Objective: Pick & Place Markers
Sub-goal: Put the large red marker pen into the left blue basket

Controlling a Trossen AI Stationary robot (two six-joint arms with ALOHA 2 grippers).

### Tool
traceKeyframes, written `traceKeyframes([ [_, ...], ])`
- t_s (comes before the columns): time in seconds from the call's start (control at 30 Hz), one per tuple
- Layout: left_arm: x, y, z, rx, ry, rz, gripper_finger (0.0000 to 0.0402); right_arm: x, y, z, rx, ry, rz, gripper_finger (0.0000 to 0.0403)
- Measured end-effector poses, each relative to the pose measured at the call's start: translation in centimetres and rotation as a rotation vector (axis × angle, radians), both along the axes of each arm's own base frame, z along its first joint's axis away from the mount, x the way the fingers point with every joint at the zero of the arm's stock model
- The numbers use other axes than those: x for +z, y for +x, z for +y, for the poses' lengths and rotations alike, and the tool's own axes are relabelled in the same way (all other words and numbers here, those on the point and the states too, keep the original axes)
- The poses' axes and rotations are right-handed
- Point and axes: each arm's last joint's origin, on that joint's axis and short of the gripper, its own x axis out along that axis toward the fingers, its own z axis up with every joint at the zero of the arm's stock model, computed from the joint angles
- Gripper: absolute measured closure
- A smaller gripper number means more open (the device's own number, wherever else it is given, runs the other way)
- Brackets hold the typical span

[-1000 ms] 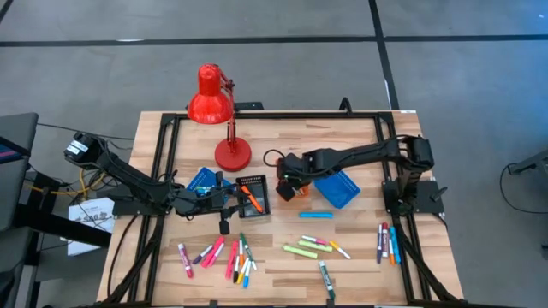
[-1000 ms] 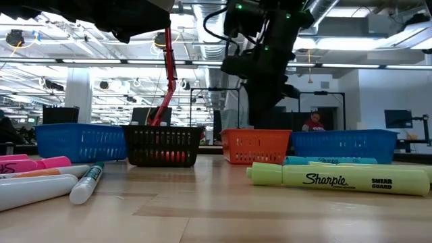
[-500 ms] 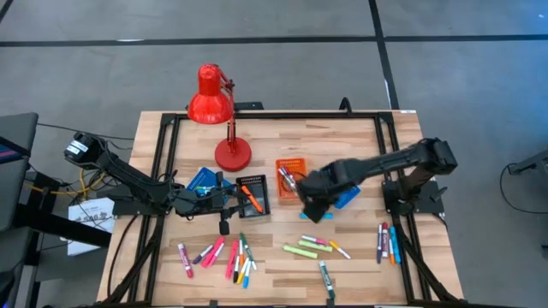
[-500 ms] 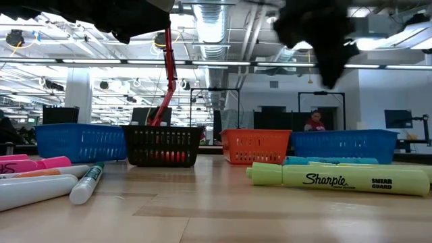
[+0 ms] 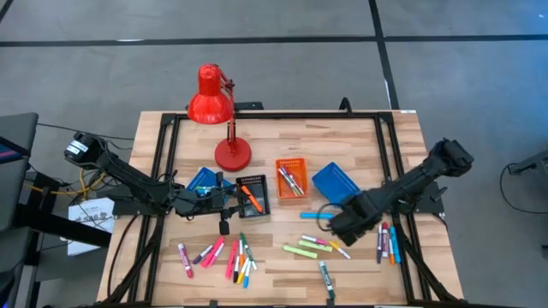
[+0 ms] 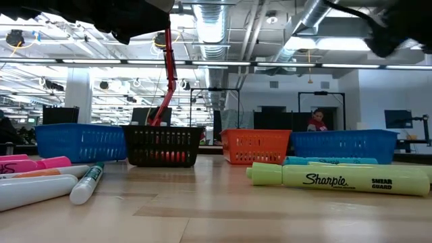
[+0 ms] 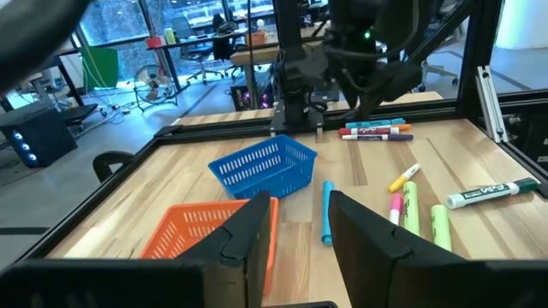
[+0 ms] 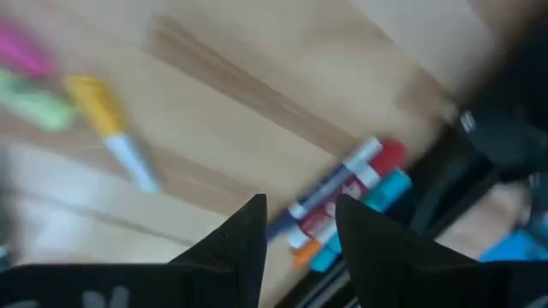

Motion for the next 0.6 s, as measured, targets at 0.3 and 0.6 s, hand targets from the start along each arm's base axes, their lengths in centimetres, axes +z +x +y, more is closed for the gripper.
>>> traceKeyframes([
  [0.3, 0.1, 0.0, 0.0, 0.000, 0.004, -0.008, 0.0284, -3.3, -5.5, 0.2, -0.202, 0.047, -0.046, 0.0273],
  [0.6, 0.2, 0.2, 0.5, 0.020, 0.002, -0.015, 0.0284, -4.9, -8.8, 0.4, -0.354, 0.015, 0.037, 0.0275],
])
